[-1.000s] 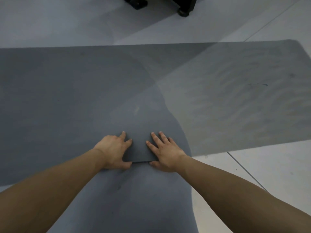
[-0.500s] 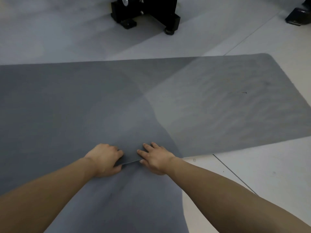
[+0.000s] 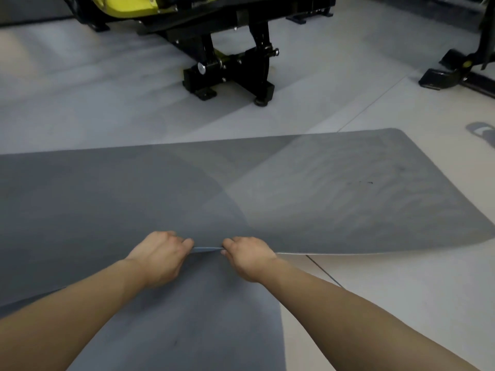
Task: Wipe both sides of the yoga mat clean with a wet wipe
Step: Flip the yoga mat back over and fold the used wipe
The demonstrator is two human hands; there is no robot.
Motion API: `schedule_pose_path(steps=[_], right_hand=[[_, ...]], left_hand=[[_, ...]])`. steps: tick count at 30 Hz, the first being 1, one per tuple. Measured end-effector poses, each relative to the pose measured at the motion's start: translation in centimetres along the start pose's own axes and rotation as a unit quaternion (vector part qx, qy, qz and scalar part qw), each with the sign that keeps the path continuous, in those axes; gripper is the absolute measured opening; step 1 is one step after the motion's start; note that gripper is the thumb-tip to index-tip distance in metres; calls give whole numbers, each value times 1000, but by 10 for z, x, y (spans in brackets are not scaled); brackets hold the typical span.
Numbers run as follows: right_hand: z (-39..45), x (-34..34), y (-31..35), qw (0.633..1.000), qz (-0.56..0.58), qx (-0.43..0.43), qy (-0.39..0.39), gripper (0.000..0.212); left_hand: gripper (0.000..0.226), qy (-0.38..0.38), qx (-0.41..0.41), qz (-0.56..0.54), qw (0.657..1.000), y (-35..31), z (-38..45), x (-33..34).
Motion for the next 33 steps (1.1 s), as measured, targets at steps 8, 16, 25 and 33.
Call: schedule_pose_path(steps=[8,16,25,33], right_hand=[[-8,-87,-4,984,-9,40,-171,12],[-19,-159,-37,944,-28,96,-314,12],[-50,-236,-60,891,-73,116,-433,23],[-86,-329,-44,853,-120,66,-503,43]], left_hand=[[32,-114,-2,82,990,32,7,-77],[30,-209,-100,83,969,64,11,-157],[26,-304,-135,104,937,82,3,-238],[15,-377,-95,163,907,103,-15,-326]])
Point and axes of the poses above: each hand's wrist, its own z-axis towards the middle knuckle, its own x-axis out of the palm, y = z × x, the point moved 6 cm from there along z, towards the middle knuckle, and after that the axes turned 3 degrees about x, right-handed, at the moved point
